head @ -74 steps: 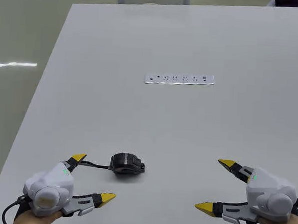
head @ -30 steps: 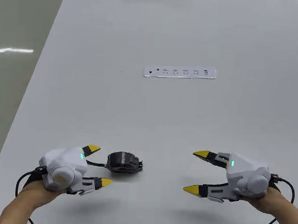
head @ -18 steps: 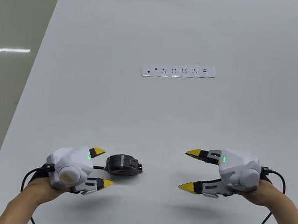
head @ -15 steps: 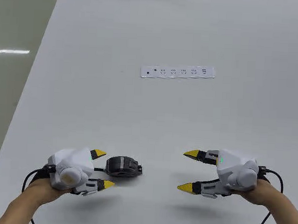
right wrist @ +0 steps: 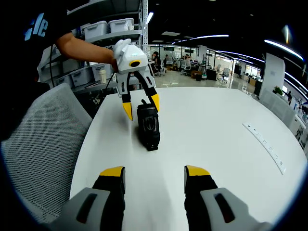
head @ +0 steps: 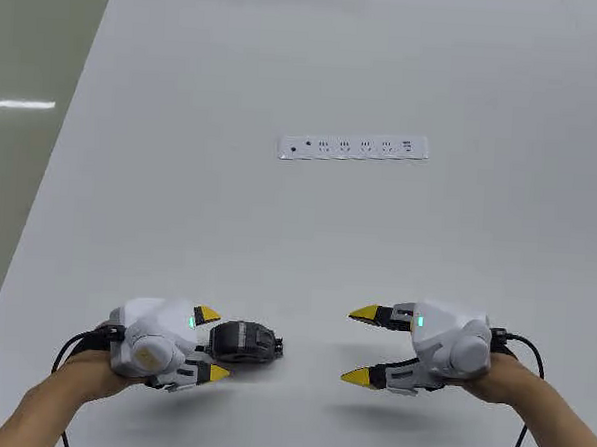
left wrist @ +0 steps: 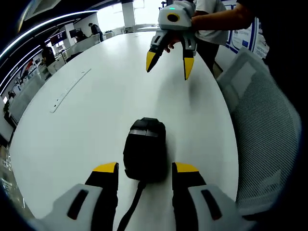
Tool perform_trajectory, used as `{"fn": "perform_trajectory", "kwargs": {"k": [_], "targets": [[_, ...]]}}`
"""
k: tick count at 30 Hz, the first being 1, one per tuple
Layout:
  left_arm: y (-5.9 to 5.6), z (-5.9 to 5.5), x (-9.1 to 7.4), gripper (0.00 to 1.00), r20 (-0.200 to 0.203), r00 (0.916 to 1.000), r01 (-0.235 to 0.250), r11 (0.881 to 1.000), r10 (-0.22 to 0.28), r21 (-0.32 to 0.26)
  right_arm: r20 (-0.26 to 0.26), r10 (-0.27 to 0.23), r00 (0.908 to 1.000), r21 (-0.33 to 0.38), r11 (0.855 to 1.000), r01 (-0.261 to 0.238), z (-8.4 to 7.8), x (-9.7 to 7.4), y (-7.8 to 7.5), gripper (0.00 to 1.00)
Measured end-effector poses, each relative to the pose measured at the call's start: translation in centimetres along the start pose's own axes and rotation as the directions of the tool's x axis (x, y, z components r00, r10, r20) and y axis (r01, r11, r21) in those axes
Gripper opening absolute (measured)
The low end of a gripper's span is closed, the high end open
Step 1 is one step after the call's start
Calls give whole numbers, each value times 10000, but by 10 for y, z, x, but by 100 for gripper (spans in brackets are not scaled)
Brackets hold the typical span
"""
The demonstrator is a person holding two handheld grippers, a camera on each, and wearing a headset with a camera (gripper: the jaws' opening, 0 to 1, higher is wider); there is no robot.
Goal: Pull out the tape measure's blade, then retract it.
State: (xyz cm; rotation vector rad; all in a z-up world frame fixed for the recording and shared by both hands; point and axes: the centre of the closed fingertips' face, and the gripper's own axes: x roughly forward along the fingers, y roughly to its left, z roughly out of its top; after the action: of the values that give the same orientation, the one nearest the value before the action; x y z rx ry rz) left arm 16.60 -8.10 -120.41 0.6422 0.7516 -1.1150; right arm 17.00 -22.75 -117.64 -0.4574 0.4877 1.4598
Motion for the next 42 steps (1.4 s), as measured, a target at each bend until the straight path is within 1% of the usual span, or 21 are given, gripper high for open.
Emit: {"fn": "perform_trajectory", "kwargs": {"k": [5, 9, 11, 16, 19, 22, 28, 33, 36, 39, 42], "targets": [[0, 2, 5, 38, 0, 9996, 284, 9994, -284, 195, 67, 94, 9999, -10, 10000, -94, 2, 9, -4, 46], [-1, 2, 9, 35, -84, 9990, 441, 9981, -437, 419, 79, 272, 9996, -104, 9996, -271, 2, 18, -5, 41], [0, 2, 11, 34, -69, 9988, 496, 9978, -493, 444, 73, 380, 9992, -105, 9992, -380, 1, 23, -5, 41], [-2, 0, 14, 32, -138, 9971, 760, 9944, -751, 736, 13, 717, 9974, -221, 9972, -716, 0, 34, -2, 40], [1, -2, 17, 30, -263, 9971, 738, 9924, -715, 981, -105, 898, 9959, -279, 9955, -901, -3, 42, -1, 39], [0, -2, 18, 30, -308, 9960, 873, 9896, -843, 1140, -112, 1012, 9948, -361, 9942, -1015, -4, 52, -2, 37], [-1, -3, 19, 30, -230, 9948, 1012, 9896, -993, 1026, -90, 1212, 9926, -435, 9916, -1215, -2, 69, -2, 34], [-1, -3, 19, 29, -199, 9946, 1037, 9898, -1023, 973, -161, 1378, 9903, -530, 9889, -1385, -5, 82, 0, 31], [-1, -3, 19, 29, -156, 9945, 1047, 9900, -1037, 941, -225, 1475, 9888, -728, 9862, -1487, -8, 89, 1, 31], [-1, -3, 19, 29, -84, 9944, 1060, 9898, -1057, 952, -198, 1531, 9880, -772, 9850, -1542, -7, 94, 0, 29], [-1, -3, 19, 29, 72, 9951, 971, 9905, -982, 976, -50, 1580, 9874, -681, 9851, -1580, -5, 99, -1, 27]]}}
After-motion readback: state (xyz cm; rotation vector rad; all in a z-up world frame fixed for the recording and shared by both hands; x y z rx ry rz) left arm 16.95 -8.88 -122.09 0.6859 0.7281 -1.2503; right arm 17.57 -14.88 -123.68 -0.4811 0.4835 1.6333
